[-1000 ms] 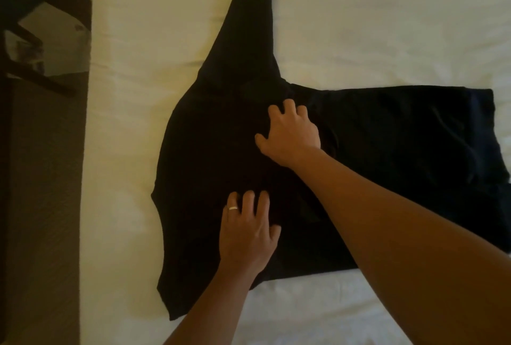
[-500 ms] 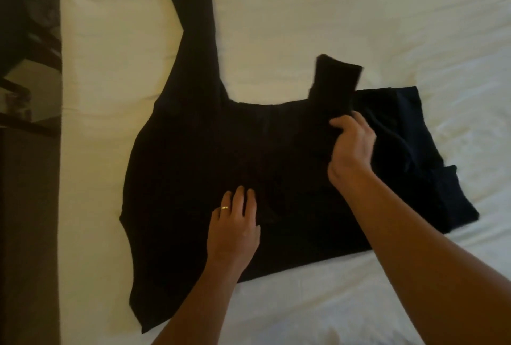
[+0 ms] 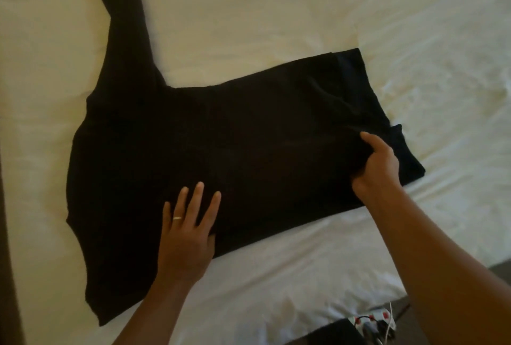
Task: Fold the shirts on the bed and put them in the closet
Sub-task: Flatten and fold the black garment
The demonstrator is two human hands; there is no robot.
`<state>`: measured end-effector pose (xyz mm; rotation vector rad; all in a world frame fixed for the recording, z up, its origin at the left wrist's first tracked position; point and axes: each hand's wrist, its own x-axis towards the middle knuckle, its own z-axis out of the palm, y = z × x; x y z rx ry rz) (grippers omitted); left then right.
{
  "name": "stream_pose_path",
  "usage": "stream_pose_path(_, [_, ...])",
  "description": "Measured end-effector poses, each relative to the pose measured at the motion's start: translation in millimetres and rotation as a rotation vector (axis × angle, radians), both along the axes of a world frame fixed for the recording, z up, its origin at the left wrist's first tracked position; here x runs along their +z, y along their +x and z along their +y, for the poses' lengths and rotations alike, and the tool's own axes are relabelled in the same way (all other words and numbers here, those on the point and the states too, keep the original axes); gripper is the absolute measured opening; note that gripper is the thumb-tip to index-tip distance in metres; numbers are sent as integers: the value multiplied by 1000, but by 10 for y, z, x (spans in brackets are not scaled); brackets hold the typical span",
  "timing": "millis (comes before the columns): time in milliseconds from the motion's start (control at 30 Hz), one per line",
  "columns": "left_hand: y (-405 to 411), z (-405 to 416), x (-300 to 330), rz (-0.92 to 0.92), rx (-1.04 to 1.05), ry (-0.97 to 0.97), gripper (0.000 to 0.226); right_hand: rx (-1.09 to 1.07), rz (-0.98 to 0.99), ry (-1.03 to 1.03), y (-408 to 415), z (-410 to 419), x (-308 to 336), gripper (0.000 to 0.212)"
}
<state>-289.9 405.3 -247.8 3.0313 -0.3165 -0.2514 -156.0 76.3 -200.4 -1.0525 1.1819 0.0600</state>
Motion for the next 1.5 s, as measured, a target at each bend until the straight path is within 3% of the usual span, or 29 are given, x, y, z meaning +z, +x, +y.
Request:
stream_pose_path(133, [-33, -64, -122, 165, -19, 75, 111, 11, 76, -32, -203, -255, -105, 9])
stream_pose_path(333, [-163, -17, -169, 135, -25, 52, 115, -11, 81, -221, -267, -425, -160, 6])
stream_pose_path(433, [-173, -3, -184, 160, -55, 63, 112, 163, 115, -289, -303, -517, -195, 4])
stream_pose_path(533, [-167, -33, -154, 163, -32, 51, 97, 291, 126, -317, -216, -595, -184, 8])
stream_pose_path(633, [-208, -71, -100, 225, -42, 62, 63, 410, 149, -464, -183, -675, -165, 8])
stream_pose_path(867, [-145, -151, -31, 327, 11, 65, 72, 730, 184, -838, -248, -777, -267, 12])
stream_pose_path(1067, [193, -492, 111, 158, 64, -9, 77, 795, 136, -891, -155, -809, -294, 22])
stream_pose_path(1200, [266, -614, -24, 212, 75, 70, 81, 761, 84, -930, -246, -909, -344, 17])
stream_pose_path(1367, [143, -530, -266, 261, 54, 119, 85, 910, 192, -970, -234, -918, -450, 19])
stream_pose_path(1500, [139, -530, -329, 256, 58, 104, 86, 991, 164, -1369, -235, -767, -447, 37])
